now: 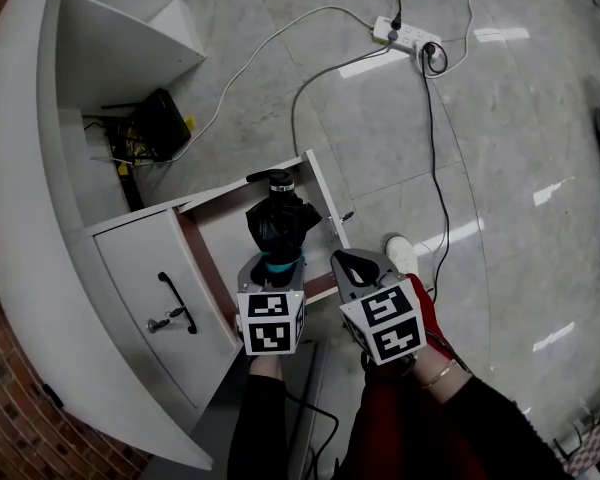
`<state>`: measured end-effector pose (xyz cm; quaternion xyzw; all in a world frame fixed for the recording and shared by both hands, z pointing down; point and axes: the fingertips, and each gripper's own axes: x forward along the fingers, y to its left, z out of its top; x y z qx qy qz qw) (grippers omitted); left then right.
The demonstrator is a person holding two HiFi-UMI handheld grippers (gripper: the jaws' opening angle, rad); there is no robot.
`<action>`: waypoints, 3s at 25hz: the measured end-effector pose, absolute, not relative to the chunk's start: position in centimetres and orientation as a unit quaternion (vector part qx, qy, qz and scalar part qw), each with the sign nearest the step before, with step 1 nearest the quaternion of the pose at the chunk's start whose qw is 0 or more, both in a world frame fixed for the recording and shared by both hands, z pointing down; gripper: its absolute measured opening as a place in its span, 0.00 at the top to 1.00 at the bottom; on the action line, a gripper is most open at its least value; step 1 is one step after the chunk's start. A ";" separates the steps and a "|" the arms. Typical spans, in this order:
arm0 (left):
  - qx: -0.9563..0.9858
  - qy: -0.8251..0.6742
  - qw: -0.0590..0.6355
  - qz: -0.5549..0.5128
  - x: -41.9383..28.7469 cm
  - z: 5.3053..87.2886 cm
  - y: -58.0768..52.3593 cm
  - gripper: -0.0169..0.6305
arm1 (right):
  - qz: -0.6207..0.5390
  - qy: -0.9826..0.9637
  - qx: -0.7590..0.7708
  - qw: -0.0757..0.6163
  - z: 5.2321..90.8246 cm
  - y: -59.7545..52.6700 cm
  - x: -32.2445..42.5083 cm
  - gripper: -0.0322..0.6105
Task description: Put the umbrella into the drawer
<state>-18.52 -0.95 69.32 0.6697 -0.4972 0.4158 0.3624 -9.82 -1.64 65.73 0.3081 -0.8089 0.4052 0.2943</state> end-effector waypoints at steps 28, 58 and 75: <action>0.615 -0.395 0.402 0.551 -22.0 79.3 2.3 0.63 | 0.436 -0.788 0.259 0.350 69.4 1.0 -13.5 0.95; 0.606 -0.465 0.416 0.494 -22.5 78.7 1.0 0.50 | 0.452 -0.782 0.252 0.348 69.7 1.2 -13.3 0.95; 0.641 -0.559 0.409 0.330 -19.7 68.0 -1.4 0.73 | 0.433 -0.804 0.275 0.302 63.4 -0.6 -11.6 0.95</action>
